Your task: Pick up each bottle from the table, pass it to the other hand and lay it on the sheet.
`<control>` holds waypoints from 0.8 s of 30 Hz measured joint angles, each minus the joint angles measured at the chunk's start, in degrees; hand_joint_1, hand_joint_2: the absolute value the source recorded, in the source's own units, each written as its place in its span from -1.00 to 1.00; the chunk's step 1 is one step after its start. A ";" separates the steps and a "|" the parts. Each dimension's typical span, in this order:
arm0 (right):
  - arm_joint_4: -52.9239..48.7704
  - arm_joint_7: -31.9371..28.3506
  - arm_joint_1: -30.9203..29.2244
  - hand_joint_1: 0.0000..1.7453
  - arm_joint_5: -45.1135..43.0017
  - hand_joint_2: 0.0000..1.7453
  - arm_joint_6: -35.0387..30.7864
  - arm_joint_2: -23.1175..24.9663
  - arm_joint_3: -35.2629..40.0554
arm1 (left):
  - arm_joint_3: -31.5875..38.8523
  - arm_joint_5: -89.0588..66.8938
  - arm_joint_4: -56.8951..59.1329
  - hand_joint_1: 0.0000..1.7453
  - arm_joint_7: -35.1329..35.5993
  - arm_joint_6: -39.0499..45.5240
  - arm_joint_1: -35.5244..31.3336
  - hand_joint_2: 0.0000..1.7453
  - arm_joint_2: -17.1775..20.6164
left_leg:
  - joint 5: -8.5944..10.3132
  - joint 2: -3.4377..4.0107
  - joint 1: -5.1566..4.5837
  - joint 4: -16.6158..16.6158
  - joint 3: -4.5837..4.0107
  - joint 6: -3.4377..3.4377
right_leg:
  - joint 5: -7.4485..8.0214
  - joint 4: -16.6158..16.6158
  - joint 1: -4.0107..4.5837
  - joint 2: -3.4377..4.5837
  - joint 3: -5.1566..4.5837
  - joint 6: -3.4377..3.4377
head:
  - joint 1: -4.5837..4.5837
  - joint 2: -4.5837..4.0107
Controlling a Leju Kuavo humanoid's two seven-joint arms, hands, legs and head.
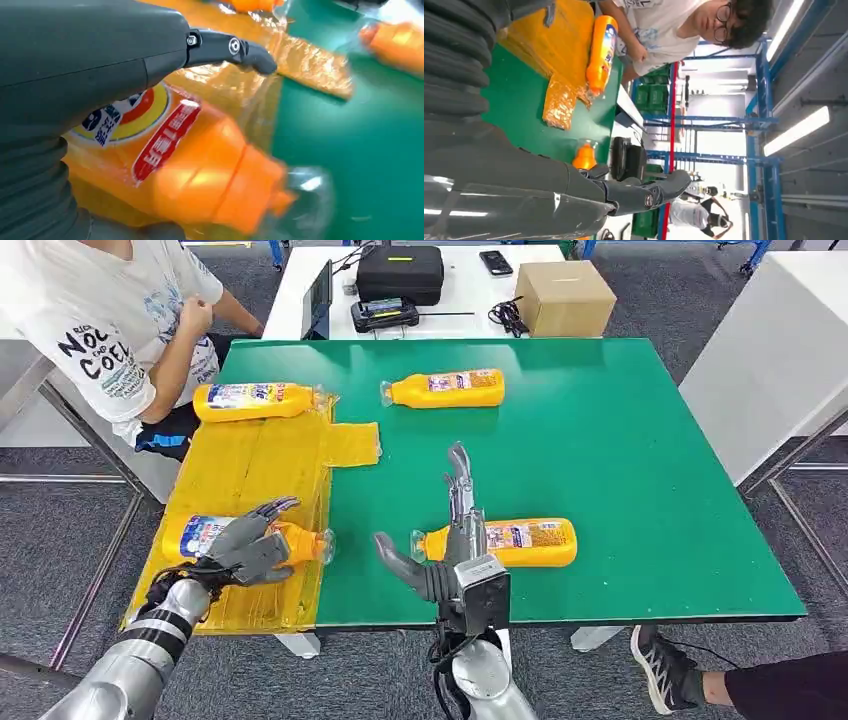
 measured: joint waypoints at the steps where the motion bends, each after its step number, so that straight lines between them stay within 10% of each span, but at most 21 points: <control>1: 0.24 0.00 -0.13 -1.00 -0.09 1.00 0.11 0.02 0.02 | 0.62 2.59 -0.07 -1.00 -0.58 -2.72 0.09 -1.00 0.00 | 0.00 -0.06 -0.01 0.00 0.05 0.00 | -0.03 0.00 -0.01 -0.04 0.07 -0.02 | -0.09 0.00; 2: 0.48 0.00 -0.21 -1.00 -0.11 1.00 0.18 0.02 0.07 | 1.32 5.56 -0.20 -1.00 -1.06 -5.30 0.25 1.00 0.00 | 0.00 -0.08 -0.01 -0.01 0.09 0.00 | -0.04 -0.01 0.00 -0.07 0.16 -0.02 | -0.04 0.00; 18: 3.43 -0.11 -0.92 -1.00 -0.39 1.00 -1.22 0.22 0.13 | 10.93 37.89 -3.94 -1.00 3.98 -14.54 3.20 1.00 -3.98 | 0.04 -0.11 -0.02 0.00 0.08 0.05 | -0.02 0.00 0.00 -0.14 0.10 -0.01 | -0.04 0.00; 24: 4.07 -0.26 -1.02 -1.00 -0.39 1.00 -2.40 0.26 0.17 | 10.87 36.17 -7.23 -1.00 -2.82 1.81 4.63 1.00 -5.64 | 0.12 -0.05 -0.01 0.02 -0.33 0.01 | 0.03 0.00 -0.01 -0.12 -0.35 -0.01 | -0.02 0.00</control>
